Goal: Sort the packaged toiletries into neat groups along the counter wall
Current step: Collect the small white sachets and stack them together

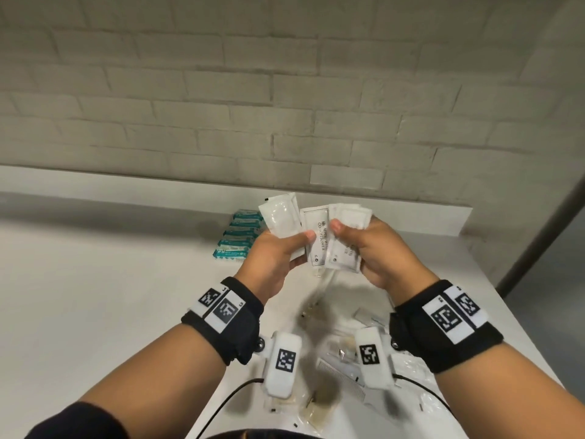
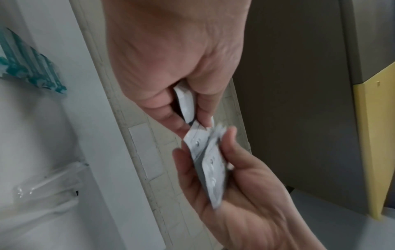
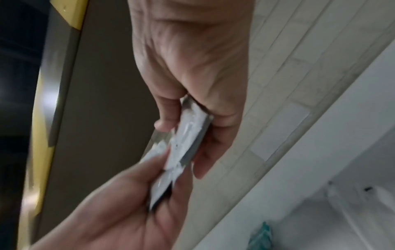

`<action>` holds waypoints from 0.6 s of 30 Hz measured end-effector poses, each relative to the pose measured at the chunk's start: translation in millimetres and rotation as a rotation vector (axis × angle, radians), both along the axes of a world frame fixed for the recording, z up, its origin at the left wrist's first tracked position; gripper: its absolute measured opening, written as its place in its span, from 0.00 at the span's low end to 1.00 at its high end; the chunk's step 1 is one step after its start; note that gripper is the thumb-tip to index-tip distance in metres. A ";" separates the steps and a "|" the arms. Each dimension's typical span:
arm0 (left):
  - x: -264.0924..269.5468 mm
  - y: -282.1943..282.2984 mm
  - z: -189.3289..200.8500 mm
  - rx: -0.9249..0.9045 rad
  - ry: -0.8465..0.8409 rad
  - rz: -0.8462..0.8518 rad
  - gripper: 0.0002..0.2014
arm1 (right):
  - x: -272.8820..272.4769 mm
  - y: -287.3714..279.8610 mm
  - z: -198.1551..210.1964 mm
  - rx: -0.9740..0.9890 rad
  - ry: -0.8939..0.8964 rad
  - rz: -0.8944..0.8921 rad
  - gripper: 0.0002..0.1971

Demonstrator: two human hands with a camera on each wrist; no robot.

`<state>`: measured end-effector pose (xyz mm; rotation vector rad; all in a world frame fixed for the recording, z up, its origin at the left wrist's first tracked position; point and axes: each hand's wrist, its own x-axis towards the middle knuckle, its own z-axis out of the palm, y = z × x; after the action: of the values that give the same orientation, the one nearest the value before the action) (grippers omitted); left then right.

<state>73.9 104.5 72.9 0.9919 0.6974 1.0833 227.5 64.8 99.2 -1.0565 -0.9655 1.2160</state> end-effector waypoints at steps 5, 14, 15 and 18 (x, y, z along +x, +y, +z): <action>-5.6 -3.0 3.6 -0.095 -0.026 -0.138 0.13 | -11.3 5.4 -9.7 -0.099 -0.061 -0.014 0.24; -9.7 0.5 -3.0 -0.017 0.112 -0.087 0.13 | -9.1 -5.2 3.9 -0.104 -0.004 0.026 0.15; -7.5 -0.2 -2.9 -0.011 0.135 -0.096 0.15 | -14.9 -6.7 3.4 -0.092 -0.049 0.033 0.15; -5.3 0.6 -0.4 -0.044 0.143 -0.103 0.23 | -14.2 -4.0 1.6 0.042 -0.154 -0.122 0.14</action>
<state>68.6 105.1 72.5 1.0632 0.7746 0.9103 213.3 60.8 100.8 -1.1709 -1.0247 1.0225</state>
